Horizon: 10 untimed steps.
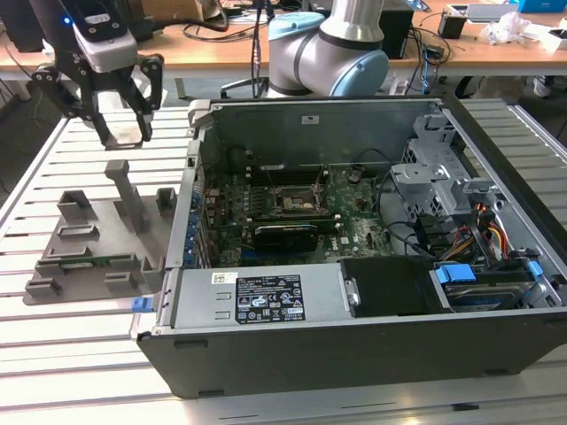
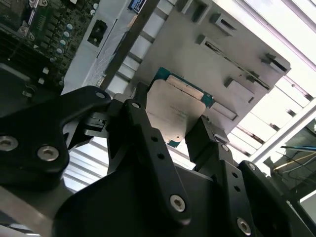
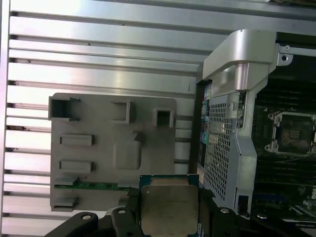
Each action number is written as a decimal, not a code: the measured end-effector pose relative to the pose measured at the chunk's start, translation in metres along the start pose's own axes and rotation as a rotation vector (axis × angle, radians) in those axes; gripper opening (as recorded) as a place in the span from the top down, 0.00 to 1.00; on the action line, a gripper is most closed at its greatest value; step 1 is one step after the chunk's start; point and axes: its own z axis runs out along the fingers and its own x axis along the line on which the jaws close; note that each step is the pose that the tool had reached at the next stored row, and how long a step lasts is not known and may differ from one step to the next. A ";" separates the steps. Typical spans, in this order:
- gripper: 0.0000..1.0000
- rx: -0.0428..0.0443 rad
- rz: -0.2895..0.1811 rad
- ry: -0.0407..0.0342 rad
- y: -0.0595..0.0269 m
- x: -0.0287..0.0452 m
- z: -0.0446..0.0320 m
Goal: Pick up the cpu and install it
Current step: 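Pick up the cpu and move it towards the insertion slot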
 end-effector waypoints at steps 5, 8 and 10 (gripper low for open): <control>0.45 0.0000 0.000 0.0000 0.0002 -0.0192 0.0005; 0.45 0.0000 0.000 0.0000 0.0003 -0.0289 0.0008; 0.45 -0.0001 0.000 -0.0001 0.0004 -0.0347 0.0011</control>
